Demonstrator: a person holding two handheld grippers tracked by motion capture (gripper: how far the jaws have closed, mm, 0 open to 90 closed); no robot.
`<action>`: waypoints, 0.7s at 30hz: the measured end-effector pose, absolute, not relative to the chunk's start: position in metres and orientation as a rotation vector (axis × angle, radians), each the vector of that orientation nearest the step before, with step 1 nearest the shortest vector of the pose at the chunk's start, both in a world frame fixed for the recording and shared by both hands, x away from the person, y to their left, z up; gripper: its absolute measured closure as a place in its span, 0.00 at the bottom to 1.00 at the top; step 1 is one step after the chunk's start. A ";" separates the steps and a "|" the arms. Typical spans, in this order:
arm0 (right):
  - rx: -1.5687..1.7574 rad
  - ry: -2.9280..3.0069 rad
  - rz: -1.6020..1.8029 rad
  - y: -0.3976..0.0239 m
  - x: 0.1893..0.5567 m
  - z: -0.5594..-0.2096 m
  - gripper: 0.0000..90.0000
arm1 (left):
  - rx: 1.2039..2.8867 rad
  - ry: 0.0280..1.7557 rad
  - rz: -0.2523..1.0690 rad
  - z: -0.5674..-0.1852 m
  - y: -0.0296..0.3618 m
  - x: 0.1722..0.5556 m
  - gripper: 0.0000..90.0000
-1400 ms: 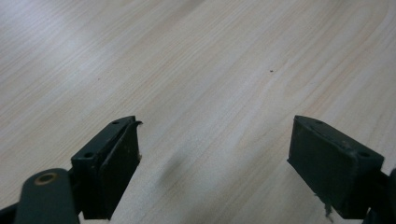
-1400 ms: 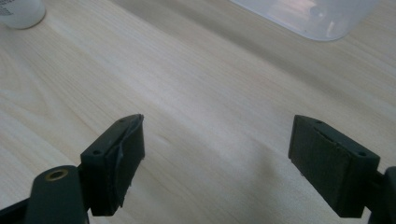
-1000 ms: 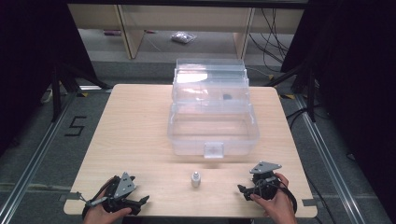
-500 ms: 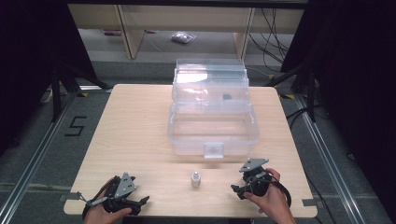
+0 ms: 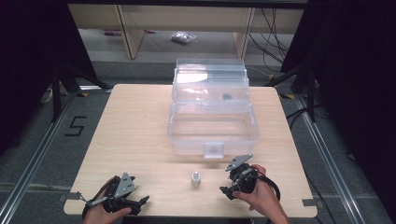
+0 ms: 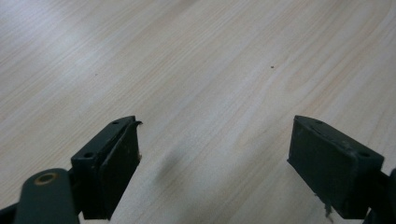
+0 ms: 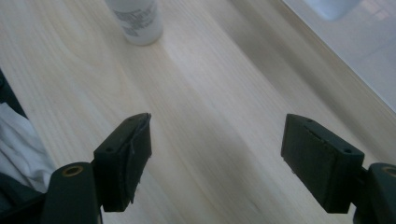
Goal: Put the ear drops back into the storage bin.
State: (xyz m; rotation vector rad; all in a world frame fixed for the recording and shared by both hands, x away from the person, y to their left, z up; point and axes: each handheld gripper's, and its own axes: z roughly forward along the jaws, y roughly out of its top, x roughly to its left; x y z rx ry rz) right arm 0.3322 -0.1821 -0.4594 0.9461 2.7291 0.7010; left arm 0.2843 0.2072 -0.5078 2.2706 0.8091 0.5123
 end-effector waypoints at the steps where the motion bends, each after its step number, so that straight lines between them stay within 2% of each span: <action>1: 0.899 2.744 0.707 -0.180 0.334 -0.459 0.28 | 2.273 0.812 0.520 -0.507 0.207 0.285 0.18; 21: 0.666 2.846 0.610 -0.126 0.344 -0.454 0.34 | 2.271 0.804 0.516 -0.507 0.208 0.284 0.17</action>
